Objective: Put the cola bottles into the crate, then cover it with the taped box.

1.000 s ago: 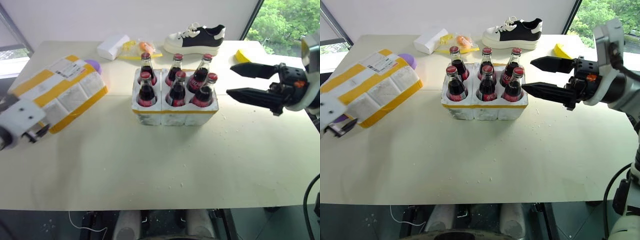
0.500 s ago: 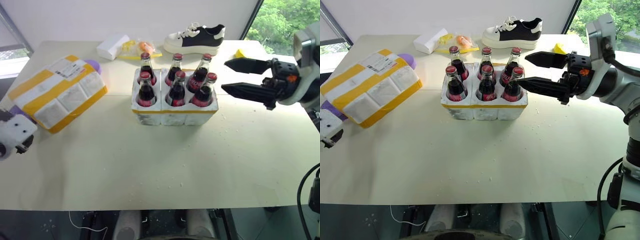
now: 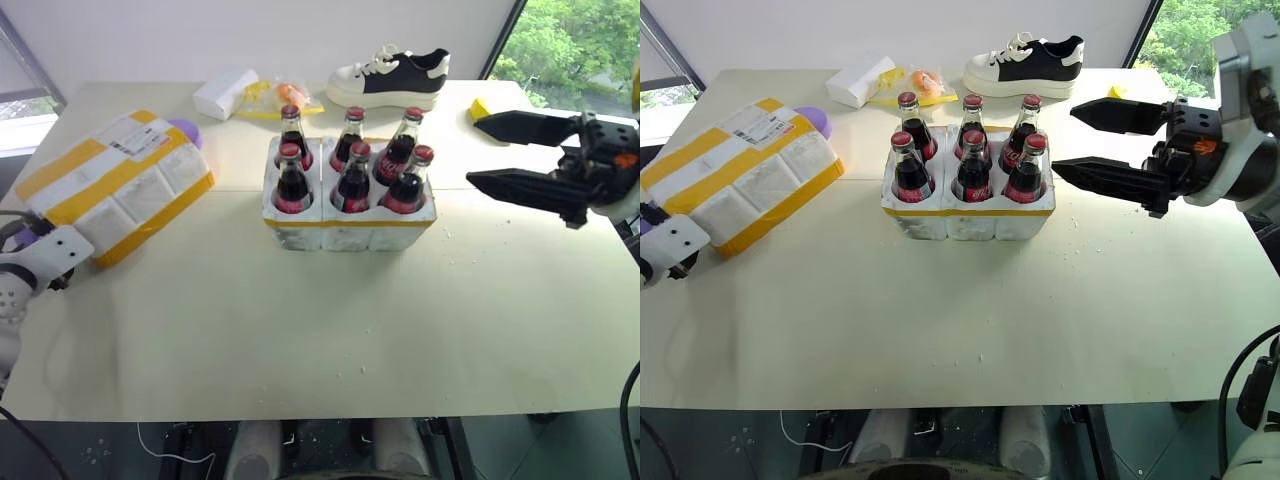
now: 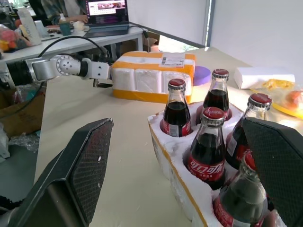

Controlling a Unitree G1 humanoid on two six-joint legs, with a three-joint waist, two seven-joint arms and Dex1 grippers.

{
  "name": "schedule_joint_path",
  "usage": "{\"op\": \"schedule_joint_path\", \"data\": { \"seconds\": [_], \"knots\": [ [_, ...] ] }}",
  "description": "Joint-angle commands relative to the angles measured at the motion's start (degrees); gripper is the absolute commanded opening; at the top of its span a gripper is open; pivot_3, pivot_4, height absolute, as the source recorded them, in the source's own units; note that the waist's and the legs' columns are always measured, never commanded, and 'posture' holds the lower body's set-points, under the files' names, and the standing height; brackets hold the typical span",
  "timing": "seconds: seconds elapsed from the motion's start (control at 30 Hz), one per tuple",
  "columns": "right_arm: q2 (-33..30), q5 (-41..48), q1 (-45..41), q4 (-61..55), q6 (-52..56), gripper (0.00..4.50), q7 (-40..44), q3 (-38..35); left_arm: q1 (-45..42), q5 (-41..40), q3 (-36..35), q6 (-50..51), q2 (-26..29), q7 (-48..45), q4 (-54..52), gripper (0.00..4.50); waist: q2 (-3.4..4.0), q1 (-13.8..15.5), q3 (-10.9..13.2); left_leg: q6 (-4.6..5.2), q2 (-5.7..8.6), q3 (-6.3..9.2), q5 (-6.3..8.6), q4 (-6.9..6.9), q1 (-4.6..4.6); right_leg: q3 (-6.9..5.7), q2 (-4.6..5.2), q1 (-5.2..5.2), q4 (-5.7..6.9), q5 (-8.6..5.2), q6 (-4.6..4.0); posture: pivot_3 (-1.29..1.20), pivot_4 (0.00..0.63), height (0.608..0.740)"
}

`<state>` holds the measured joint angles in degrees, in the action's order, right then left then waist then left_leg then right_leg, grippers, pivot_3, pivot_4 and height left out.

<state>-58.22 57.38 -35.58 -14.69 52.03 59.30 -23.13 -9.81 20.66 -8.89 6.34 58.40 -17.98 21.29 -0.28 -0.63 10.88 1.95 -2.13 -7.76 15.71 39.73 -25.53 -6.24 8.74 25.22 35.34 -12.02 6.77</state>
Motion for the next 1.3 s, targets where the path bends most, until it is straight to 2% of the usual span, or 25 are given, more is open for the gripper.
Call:
{"op": "schedule_joint_path", "data": {
  "seconds": [0.03,0.13,0.17,0.23,0.37,0.4,0.47,0.8,0.97,1.1,1.2,1.3],
  "knots": [
    [-2.24,1.63,-0.38,-1.84,-0.12,4.43,-0.73,-3.29,-5.25,2.0,3.36,-4.64,-1.07,3.91,7.92,4.5,-0.01,0.17,-0.01,0.0,0.01,0.0,0.0,0.0,0.01,0.0,0.01,-0.02,0.01,0.0,0.0,0.0,0.15,0.74],
    [-2.81,2.17,0.0,-2.1,0.0,4.43,-1.2,-3.9,-8.63,2.22,5.13,-7.51,-1.96,5.91,13.47,4.5,-0.08,0.16,-0.05,0.01,0.02,0.0,-0.01,0.0,0.05,-0.01,0.01,-0.06,0.03,0.0,0.0,0.0,0.15,0.74],
    [-3.02,2.02,0.25,-2.26,-0.11,4.49,-1.29,-4.0,-9.34,2.01,5.4,-8.28,-2.13,6.28,14.8,4.25,-0.08,0.12,-0.05,0.01,0.02,0.0,-0.01,0.01,0.05,-0.01,0.01,-0.06,0.03,0.0,0.0,0.0,0.15,0.74],
    [-3.36,2.03,0.78,-2.44,-0.14,4.5,-1.45,-4.4,-10.12,1.57,5.98,-9.44,-2.43,6.46,16.48,3.62,-0.08,0.08,-0.06,0.01,0.02,0.0,0.0,0.02,0.06,-0.01,0.03,-0.07,0.04,0.0,0.01,0.0,0.15,0.74],
    [-3.72,2.29,1.32,-2.54,-0.34,4.5,-1.75,-4.7,-10.68,1.69,6.8,-10.55,-2.61,6.88,17.72,1.59,0.05,0.14,-0.16,0.02,0.02,0.0,0.0,0.02,0.11,-0.01,0.04,-0.09,0.07,0.0,0.0,0.0,0.15,0.74],
    [-3.74,2.15,1.34,-2.42,-0.55,4.5,-1.8,-4.59,-10.71,1.94,6.94,-10.52,-2.52,7.23,17.66,1.24,0.1,0.14,-0.21,0.02,0.02,0.0,0.0,0.02,0.11,0.0,0.04,-0.1,0.07,0.0,0.01,0.0,0.15,0.74],
    [-3.72,1.82,1.19,-2.02,-0.96,4.5,-1.86,-4.24,-11.02,2.18,6.91,-10.39,-2.06,7.79,17.54,1.24,0.27,0.15,-0.34,0.02,0.03,0.0,0.0,0.02,0.12,0.0,0.06,-0.1,0.06,0.0,0.01,0.0,0.15,0.74],
    [-4.71,-0.04,2.31,-0.24,-1.56,4.5,-1.19,-3.7,-16.86,1.02,4.15,-9.35,1.55,7.01,11.59,1.24,0.2,0.28,-0.33,0.04,0.05,0.0,0.01,0.05,0.07,-0.01,0.06,-0.08,0.07,0.0,0.01,0.0,0.15,0.74],
    [-4.75,-0.87,3.51,-0.58,-2.24,4.5,-0.91,-3.86,-28.58,-0.7,4.6,-10.7,2.31,2.2,6.62,1.24,-0.04,0.89,-0.23,0.03,0.07,0.02,0.0,0.17,-0.04,-0.05,0.0,-0.06,0.11,0.0,0.01,0.0,0.15,0.74],
    [-4.52,-1.19,4.49,-1.17,-2.6,4.5,-1.23,-4.01,-37.23,-1.37,6.32,-13.75,0.73,-1.03,5.56,1.24,-0.05,1.2,-0.25,0.08,0.19,-0.08,0.01,0.26,-0.09,-0.05,-0.04,-0.1,0.09,0.01,0.02,0.0,0.15,0.74],
    [-4.4,-0.87,5.5,-1.9,-2.37,4.5,-1.98,-4.71,-44.68,-5.76,8.89,-16.48,-3.97,-8.54,1.34,1.24,-0.04,1.45,-0.26,0.08,0.21,-0.19,0.0,0.26,-0.02,-0.06,-0.07,-0.17,0.09,0.0,0.03,0.0,0.15,0.74],
    [-4.33,-0.68,6.25,-2.34,-2.26,4.5,-2.62,-5.13,-46.83,-7.92,11.14,-18.62,-6.8,-14.14,-1.81,1.24,-0.06,1.4,-0.26,0.09,0.23,-0.12,-0.01,0.34,-0.03,-0.08,-0.07,-0.27,0.07,-0.01,0.04,0.0,0.15,0.74]
  ]
}}
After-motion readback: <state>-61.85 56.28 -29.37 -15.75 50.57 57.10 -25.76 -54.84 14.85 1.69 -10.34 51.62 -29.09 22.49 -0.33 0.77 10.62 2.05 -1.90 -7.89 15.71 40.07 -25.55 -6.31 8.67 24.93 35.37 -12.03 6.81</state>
